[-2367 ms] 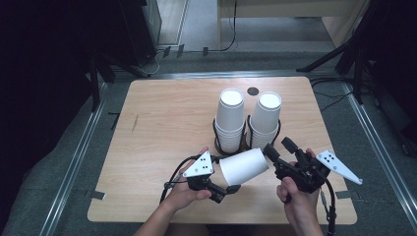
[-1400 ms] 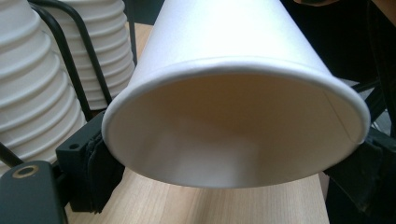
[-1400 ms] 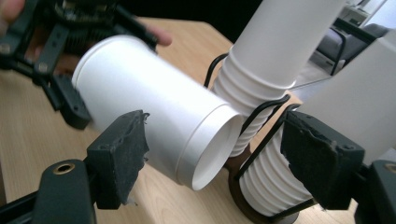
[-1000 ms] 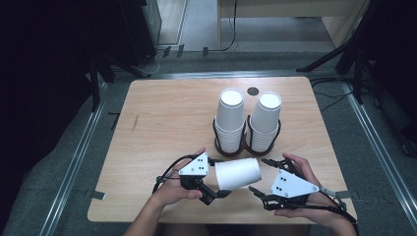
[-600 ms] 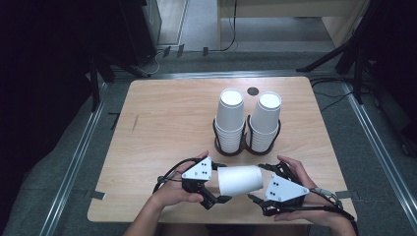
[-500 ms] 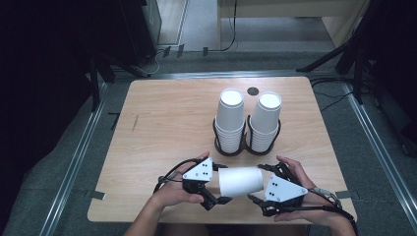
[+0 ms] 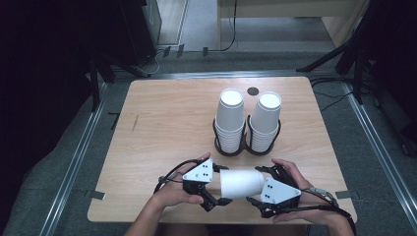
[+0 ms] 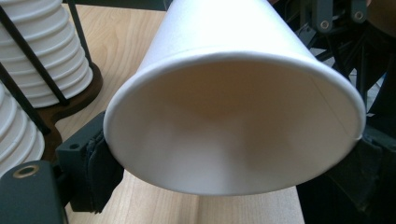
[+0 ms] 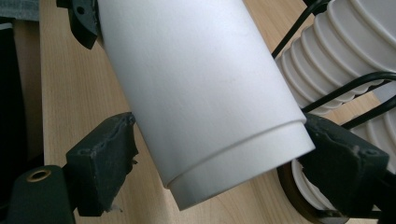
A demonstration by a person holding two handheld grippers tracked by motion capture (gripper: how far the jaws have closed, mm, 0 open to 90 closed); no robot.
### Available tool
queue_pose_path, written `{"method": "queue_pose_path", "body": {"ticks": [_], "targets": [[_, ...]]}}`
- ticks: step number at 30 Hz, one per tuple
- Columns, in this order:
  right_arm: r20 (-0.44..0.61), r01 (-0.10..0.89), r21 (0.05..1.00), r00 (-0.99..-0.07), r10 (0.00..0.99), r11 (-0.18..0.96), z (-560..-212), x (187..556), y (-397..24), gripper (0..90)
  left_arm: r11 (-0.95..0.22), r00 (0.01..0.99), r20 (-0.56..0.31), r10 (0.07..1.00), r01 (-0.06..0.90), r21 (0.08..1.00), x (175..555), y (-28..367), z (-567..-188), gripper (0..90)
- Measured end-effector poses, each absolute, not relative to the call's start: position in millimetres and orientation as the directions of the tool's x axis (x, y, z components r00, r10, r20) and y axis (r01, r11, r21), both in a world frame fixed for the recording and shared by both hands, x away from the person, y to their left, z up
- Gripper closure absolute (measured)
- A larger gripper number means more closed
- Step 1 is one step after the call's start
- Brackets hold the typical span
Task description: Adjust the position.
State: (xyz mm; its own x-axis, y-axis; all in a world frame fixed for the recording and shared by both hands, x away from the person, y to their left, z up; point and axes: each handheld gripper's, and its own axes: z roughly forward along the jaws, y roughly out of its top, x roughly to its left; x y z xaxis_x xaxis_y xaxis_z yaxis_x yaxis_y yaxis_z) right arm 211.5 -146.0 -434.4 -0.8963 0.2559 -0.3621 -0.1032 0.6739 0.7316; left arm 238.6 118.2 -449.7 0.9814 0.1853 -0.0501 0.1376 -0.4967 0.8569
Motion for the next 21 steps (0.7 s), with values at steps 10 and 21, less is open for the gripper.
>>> {"method": "queue_pose_path", "body": {"ticks": [10,21], "targets": [[-0.429,-0.155,0.676,-0.877,0.215,0.720,-438.0,207.0,-145.4,21.3,-0.471,0.983,-0.068,0.172,0.143,0.870,238.9,121.3,-447.3,7.9],[-0.426,-0.163,0.662,-0.885,0.188,0.731,-441.6,202.6,-146.9,26.7,-0.403,0.980,-0.134,0.148,0.183,0.897,241.0,127.0,-444.4,5.5]]}}
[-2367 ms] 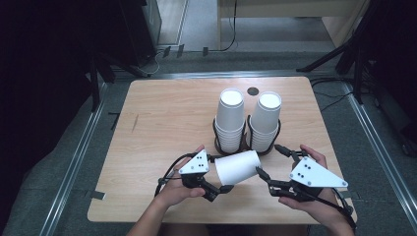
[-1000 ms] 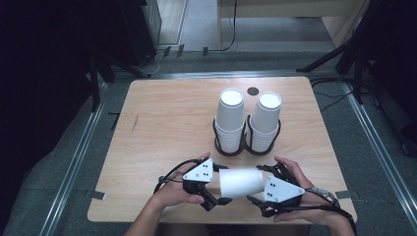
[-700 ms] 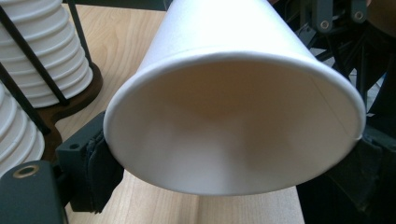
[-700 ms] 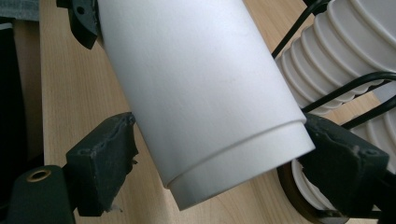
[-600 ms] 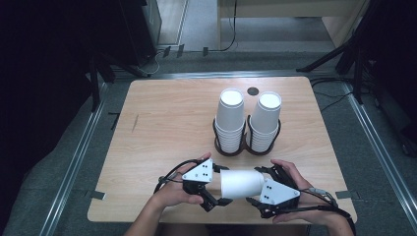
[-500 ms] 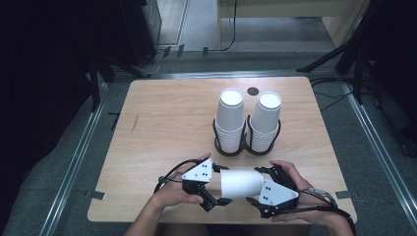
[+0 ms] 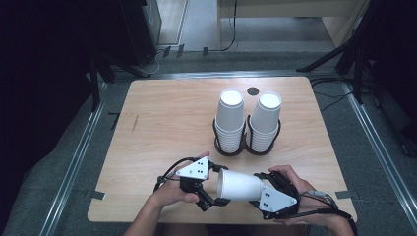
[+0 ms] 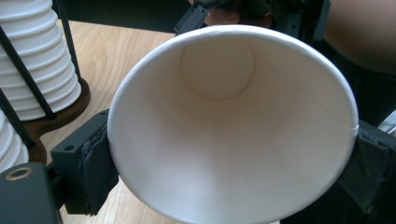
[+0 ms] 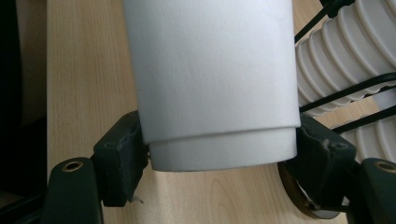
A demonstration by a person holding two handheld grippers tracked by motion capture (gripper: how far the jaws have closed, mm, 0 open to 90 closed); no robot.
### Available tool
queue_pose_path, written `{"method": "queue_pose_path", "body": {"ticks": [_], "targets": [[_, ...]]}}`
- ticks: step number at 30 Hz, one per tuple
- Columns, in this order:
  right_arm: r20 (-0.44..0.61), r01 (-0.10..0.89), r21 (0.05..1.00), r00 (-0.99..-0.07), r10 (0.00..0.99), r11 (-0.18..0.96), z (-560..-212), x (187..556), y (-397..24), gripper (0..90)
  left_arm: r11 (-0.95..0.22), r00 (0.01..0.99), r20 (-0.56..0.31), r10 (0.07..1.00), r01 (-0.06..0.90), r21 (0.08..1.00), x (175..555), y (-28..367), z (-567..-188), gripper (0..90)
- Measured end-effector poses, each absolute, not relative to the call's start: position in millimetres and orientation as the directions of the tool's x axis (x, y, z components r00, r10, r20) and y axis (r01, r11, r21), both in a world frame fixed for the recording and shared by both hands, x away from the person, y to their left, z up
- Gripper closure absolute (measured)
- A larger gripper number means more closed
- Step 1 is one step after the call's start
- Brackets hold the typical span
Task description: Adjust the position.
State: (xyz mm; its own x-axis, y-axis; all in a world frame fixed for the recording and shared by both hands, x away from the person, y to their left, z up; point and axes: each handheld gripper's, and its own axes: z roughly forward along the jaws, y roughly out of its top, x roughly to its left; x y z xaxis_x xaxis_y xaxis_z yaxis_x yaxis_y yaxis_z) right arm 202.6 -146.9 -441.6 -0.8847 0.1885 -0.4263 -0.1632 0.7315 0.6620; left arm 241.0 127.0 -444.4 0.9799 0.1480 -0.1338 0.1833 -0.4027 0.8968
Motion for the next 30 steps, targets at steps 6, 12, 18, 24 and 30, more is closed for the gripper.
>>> {"method": "queue_pose_path", "body": {"ticks": [6,12,18,24,30], "targets": [[-0.377,-0.138,0.731,-0.898,0.227,0.669,-443,207,-151,26.9,-0.337,0.973,-0.157,0.172,0.208,0.918,242,130,-440,3.7],[-0.354,-0.113,0.758,-0.899,0.259,0.642,-444,209,-152,27.0,-0.259,0.954,-0.205,0.219,0.259,0.930,246,136,-436,0.0],[-0.301,-0.075,0.809,-0.905,0.302,0.583,-445,213,-152,27.1,-0.198,0.944,-0.226,0.238,0.276,0.941,248,142,-431,0.0],[-0.277,-0.057,0.830,-0.906,0.320,0.555,-446,215,-152,27.1,-0.124,0.931,-0.235,0.279,0.278,0.952,248,149,-423,0.0],[-0.273,-0.051,0.838,-0.902,0.336,0.543,-446,216,-155,27.1,-0.039,0.922,-0.270,0.277,0.292,0.956,250,160,-418,0.0]]}}
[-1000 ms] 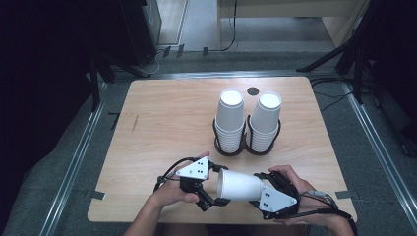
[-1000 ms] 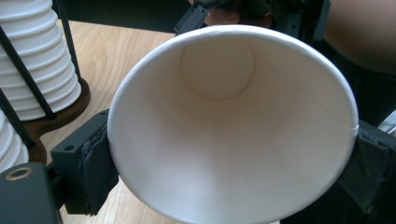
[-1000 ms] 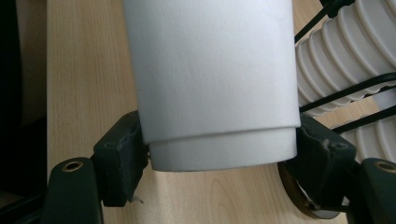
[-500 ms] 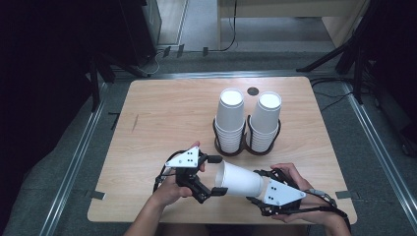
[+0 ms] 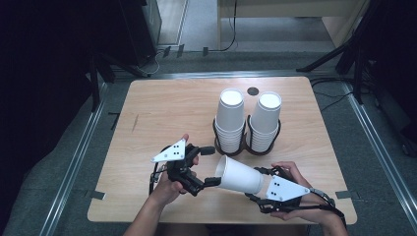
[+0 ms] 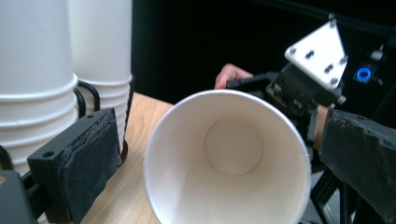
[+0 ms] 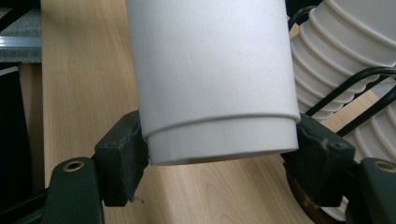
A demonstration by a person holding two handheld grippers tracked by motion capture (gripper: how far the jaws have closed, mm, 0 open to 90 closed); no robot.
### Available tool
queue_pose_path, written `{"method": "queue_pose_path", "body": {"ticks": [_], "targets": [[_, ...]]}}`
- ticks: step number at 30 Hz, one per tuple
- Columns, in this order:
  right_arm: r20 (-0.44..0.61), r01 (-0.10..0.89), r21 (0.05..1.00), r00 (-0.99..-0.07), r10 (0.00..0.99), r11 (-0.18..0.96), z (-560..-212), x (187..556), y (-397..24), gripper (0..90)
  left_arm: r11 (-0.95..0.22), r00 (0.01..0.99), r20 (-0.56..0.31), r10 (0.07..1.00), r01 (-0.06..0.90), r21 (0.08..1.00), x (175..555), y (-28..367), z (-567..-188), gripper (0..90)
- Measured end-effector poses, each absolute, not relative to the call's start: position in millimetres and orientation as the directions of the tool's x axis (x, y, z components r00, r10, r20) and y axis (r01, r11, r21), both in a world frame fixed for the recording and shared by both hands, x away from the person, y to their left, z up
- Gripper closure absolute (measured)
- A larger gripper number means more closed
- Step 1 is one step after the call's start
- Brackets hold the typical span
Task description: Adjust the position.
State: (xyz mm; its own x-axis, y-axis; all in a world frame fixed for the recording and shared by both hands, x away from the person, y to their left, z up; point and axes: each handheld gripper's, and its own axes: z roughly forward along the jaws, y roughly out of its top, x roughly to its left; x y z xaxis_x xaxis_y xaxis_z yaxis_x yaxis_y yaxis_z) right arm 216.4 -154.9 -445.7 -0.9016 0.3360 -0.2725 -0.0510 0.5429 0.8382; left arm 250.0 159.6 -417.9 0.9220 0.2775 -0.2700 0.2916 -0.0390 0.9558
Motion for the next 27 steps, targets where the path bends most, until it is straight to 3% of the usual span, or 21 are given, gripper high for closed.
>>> {"method": "queue_pose_path", "body": {"ticks": [11,27], "targets": [[-0.244,-0.022,0.872,-0.886,0.394,0.490,-441,221,-166,27.1,-0.016,0.915,-0.280,0.291,0.297,0.955,252,166,-417,0.0],[-0.107,0.030,0.962,-0.876,0.470,0.273,-430,226,-177,27.1,-0.016,0.920,-0.285,0.270,0.301,0.954,251,157,-423,0.0]]}}
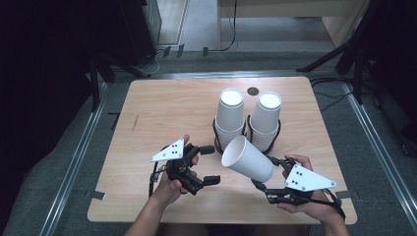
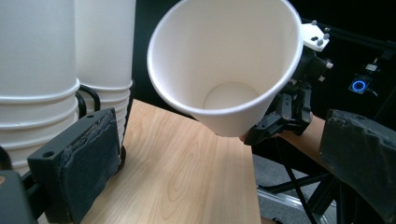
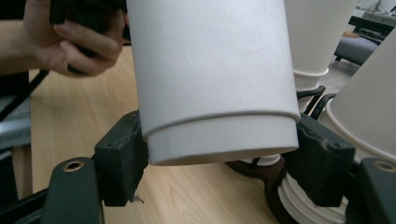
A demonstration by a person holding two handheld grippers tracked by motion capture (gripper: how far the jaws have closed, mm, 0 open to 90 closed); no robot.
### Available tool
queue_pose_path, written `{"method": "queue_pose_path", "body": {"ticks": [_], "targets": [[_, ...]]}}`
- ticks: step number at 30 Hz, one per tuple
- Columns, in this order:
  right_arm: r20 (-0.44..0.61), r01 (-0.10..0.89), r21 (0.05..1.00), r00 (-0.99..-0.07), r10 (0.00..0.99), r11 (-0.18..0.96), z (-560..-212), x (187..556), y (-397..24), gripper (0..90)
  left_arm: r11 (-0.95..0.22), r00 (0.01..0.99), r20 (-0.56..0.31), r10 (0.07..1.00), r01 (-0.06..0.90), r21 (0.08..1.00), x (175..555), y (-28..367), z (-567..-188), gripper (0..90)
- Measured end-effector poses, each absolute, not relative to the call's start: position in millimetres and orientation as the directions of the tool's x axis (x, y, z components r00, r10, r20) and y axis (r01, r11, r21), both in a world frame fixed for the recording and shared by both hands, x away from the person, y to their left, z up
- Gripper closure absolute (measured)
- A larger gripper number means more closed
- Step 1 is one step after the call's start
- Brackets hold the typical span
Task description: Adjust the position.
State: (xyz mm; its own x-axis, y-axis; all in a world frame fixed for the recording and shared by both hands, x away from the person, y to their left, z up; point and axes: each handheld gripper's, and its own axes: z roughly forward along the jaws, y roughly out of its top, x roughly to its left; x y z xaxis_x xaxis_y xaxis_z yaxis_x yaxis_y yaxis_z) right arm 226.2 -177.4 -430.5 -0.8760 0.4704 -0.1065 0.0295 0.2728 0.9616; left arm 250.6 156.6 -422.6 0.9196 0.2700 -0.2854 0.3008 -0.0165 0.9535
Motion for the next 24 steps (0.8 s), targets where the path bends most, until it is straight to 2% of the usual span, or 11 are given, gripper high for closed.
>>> {"method": "queue_pose_path", "body": {"ticks": [5,19,24], "targets": [[-0.030,0.059,0.982,-0.890,0.456,0.179,-432,226,-172,27.1,-0.016,0.919,-0.293,0.264,0.308,0.951,249,151,-424,0.0],[0.072,0.114,0.989,-0.926,0.371,0.092,-442,222,-145,27.1,0.064,0.922,-0.340,0.186,0.334,0.940,246,145,-421,0.0],[0.107,0.142,0.987,-0.931,0.350,0.075,-449,220,-135,27.1,0.075,0.921,-0.341,0.186,0.333,0.940,244,143,-418,0.0]]}}
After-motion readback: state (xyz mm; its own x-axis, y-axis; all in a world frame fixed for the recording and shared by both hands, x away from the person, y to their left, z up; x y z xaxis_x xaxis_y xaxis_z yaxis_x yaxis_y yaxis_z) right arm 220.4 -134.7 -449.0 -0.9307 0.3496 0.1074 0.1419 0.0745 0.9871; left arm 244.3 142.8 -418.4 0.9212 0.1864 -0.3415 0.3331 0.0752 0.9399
